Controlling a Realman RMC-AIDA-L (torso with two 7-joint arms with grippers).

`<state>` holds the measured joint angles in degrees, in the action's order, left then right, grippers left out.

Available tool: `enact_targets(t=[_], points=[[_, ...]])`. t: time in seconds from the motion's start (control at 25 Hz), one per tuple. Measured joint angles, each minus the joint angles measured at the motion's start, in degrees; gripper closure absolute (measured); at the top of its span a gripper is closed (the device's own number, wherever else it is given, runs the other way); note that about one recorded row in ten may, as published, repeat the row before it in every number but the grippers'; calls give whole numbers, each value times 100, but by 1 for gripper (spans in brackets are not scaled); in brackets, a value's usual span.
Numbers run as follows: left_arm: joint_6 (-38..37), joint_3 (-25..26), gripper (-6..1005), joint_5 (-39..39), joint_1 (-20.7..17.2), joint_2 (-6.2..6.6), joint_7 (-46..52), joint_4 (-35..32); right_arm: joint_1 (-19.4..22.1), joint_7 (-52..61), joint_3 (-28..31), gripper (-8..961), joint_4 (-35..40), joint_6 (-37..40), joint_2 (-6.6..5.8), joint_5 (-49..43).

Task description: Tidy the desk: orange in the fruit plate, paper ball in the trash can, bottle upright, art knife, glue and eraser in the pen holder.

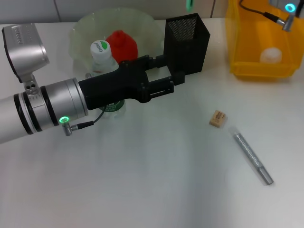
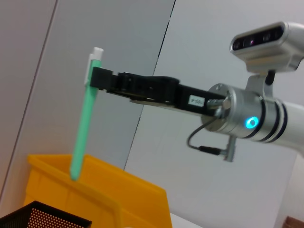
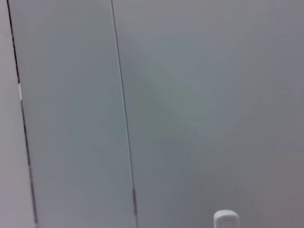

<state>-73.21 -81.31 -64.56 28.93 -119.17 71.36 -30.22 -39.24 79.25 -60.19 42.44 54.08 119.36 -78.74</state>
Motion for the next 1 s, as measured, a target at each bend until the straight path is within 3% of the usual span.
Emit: enact_targets(t=[0.16, 0.56, 1.0], points=[[0, -2, 287, 5, -1, 6, 0, 7, -338, -1570, 1, 765, -1051, -75, 3, 851], [-9, -8, 287, -23, 20, 25, 0, 20, -609, -3392, -10, 763, -2198, -107, 34, 1754], [-10, -8, 287, -48, 26, 25, 0, 29, -749, -3627, 12, 760, -2627, -114, 48, 1825]])
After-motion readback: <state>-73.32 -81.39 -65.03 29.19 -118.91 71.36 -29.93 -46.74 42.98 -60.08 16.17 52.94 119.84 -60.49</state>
